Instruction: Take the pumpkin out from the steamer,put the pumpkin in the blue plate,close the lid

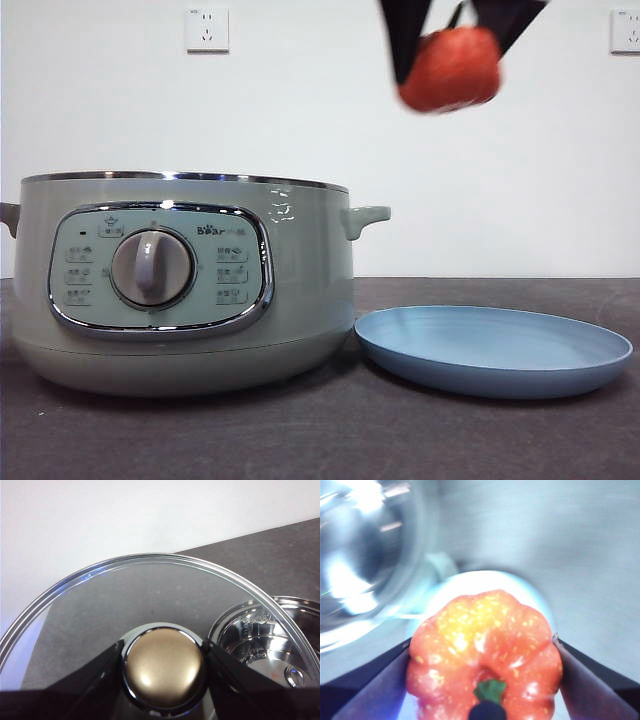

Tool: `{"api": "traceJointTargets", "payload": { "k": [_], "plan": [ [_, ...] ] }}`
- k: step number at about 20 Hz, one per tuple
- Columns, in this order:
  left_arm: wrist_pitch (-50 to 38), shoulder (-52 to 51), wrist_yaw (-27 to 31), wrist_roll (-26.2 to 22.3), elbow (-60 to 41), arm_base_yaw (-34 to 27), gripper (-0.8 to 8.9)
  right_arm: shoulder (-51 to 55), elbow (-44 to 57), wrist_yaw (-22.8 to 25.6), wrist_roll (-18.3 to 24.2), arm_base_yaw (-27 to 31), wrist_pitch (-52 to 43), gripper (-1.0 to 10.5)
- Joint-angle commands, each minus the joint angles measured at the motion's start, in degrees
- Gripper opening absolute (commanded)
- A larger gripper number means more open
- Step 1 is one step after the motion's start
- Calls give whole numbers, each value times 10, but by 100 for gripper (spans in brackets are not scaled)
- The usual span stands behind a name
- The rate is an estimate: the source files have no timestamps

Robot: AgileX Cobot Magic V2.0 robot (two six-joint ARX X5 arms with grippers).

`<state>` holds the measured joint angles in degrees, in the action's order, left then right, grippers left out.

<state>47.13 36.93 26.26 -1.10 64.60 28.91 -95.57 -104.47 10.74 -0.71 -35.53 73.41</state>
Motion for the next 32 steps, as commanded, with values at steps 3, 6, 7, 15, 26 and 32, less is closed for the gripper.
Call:
{"api": "traceJointTargets", "payload": {
  "k": [3, 6, 7, 15, 26, 32],
  "plan": [
    [-29, -6, 2, -6, 4, 0, -8, 94, 162, 46, -55, -1, -89, -9],
    [-29, -6, -16, -5, 4, 0, -8, 162, 324, 43, -55, -1, -217, -9],
    [-29, -6, -24, -4, 4, 0, -8, 175, 367, 43, -55, -1, -254, -8],
    [-30, -6, -26, -4, 4, 0, -8, 149, 537, -30, -61, 25, -478, -6],
    [-30, -6, -30, -3, 4, 0, -8, 67, 537, -63, -57, 52, -473, 492],
    [-31, 39, -78, 0, 4, 0, -8, 70, 536, -63, -59, 52, -472, 509]
  ]
}}
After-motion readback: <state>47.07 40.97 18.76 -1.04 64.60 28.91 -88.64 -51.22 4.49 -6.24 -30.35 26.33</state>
